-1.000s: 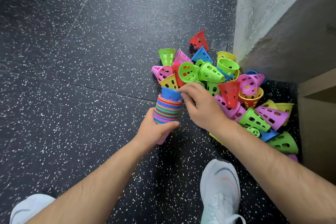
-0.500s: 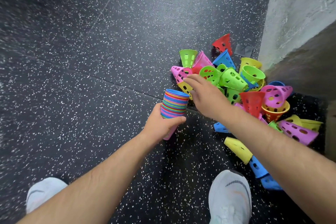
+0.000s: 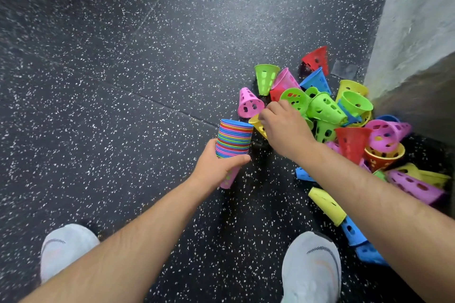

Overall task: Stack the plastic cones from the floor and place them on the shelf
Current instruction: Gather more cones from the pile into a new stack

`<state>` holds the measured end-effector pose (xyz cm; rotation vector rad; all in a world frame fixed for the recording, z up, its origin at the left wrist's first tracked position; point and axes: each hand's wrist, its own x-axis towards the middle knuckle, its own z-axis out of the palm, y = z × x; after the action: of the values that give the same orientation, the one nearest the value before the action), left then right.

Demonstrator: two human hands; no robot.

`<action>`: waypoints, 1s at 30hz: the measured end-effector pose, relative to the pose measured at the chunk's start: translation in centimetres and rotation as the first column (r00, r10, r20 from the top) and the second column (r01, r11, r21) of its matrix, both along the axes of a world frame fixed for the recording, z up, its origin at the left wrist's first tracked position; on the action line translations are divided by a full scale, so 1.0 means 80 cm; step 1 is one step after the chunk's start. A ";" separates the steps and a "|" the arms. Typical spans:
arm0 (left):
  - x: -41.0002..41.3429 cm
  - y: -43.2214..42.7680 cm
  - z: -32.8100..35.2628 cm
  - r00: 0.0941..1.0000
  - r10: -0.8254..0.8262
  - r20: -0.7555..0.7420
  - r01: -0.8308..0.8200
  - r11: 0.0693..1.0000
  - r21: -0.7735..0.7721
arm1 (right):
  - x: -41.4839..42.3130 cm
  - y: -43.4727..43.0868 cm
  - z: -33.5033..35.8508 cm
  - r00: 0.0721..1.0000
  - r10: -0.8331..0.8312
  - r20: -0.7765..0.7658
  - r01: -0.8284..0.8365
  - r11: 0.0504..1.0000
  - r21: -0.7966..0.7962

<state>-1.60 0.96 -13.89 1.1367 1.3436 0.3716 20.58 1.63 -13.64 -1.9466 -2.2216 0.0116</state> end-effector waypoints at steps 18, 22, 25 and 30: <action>-0.008 0.000 0.009 0.998 0.061 -0.007 -0.061 0.998 0.012 | -0.037 0.014 0.065 0.775 -0.028 -0.631 0.092 0.993 0.070; -0.015 0.006 0.008 0.997 0.072 -0.025 -0.071 0.997 0.032 | -0.054 0.013 0.056 0.760 -0.011 -0.649 -0.037 0.997 -0.060; -0.021 0.012 0.008 0.995 0.093 -0.021 -0.093 0.996 0.017 | -0.063 0.019 0.050 0.708 -0.114 -0.697 -0.040 0.979 -0.201; -0.032 0.025 0.002 0.991 0.128 -0.033 -0.127 0.992 0.012 | -0.053 0.059 0.041 0.812 -0.041 -0.583 -0.075 0.982 -0.173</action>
<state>-4.16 2.93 -13.75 1.0722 1.4498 0.4542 16.31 6.35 -10.34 -1.6886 -1.8610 0.7498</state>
